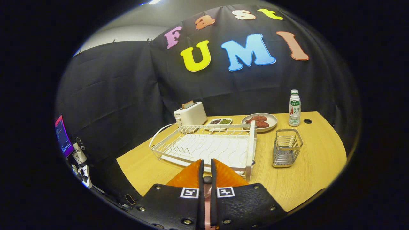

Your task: Take the plate from the dish rack, then take the spoon from the basket and place it into the plate.

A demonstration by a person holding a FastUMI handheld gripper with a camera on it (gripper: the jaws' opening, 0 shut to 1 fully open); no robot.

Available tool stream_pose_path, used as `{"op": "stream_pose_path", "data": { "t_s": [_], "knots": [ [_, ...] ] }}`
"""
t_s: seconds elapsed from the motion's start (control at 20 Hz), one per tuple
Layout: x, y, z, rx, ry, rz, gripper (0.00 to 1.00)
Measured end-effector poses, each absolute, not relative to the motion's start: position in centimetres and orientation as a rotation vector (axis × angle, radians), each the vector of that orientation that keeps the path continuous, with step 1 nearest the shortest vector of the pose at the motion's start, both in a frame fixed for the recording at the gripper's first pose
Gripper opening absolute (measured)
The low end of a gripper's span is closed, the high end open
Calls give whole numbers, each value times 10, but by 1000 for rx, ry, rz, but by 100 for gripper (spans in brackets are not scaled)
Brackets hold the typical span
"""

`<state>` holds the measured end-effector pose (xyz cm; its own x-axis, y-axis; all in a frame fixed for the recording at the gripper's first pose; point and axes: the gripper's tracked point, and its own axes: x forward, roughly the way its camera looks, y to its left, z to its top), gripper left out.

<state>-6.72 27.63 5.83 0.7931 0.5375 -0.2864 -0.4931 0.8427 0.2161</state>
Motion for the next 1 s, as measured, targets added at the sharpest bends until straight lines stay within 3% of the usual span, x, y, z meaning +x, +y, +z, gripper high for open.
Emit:
{"op": "stream_pose_path", "data": {
  "t_s": [0.2,1.0],
  "knots": [
    [-70,249,40,127,386,500,14],
    [-66,171,18,22,433,338,23]
  ]
}}
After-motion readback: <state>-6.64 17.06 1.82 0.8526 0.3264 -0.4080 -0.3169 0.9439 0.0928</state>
